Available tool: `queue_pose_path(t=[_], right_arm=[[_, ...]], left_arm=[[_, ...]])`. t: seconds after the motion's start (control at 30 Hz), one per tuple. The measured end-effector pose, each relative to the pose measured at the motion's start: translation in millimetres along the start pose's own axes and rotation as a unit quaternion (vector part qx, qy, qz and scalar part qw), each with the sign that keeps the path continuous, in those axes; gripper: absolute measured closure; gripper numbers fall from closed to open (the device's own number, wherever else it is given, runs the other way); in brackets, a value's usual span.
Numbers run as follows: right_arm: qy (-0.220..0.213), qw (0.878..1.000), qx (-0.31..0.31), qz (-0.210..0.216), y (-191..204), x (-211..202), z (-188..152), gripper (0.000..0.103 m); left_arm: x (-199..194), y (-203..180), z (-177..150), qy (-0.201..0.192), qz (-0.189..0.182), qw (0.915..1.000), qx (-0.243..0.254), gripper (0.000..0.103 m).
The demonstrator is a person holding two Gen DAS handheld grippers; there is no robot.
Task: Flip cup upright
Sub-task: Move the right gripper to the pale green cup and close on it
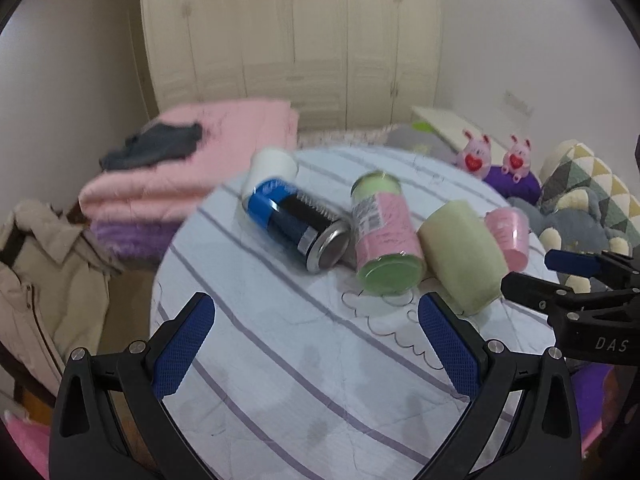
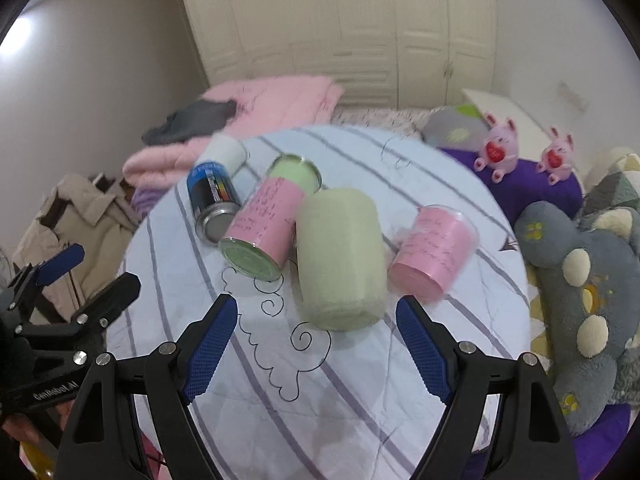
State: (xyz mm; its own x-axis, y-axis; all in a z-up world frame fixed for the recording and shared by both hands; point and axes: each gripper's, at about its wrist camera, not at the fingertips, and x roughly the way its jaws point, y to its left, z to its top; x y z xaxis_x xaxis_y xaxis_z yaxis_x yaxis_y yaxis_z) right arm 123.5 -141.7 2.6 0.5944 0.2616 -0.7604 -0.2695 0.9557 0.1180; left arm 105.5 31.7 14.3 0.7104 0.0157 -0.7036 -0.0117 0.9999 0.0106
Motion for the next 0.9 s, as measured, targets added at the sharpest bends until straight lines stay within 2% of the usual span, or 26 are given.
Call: queue_pose_path(t=[0.3,0.4,0.57,0.9], right_arm=[[0.082,0.996,-0.023,-0.012,-8,53,35,0.02],[0.118,0.993,-0.025,-0.015,-11,71,38,0.02],[0.15,0.987,-0.048,-0.021,-7,85,41,0.02],[0.205,0.974,-0.084,-0.038,1,114,36,0.02]], left_arm=[[42,25,10,0.092,0.001,0.9947,-0.045,0.0],[54,33,11,0.114,0.007,0.9917,-0.059,0.0],[76,46,8,0.152,0.01,0.985,-0.08,0.0],[87,56,1,0.178,0.008,0.9789,-0.1,0.0]])
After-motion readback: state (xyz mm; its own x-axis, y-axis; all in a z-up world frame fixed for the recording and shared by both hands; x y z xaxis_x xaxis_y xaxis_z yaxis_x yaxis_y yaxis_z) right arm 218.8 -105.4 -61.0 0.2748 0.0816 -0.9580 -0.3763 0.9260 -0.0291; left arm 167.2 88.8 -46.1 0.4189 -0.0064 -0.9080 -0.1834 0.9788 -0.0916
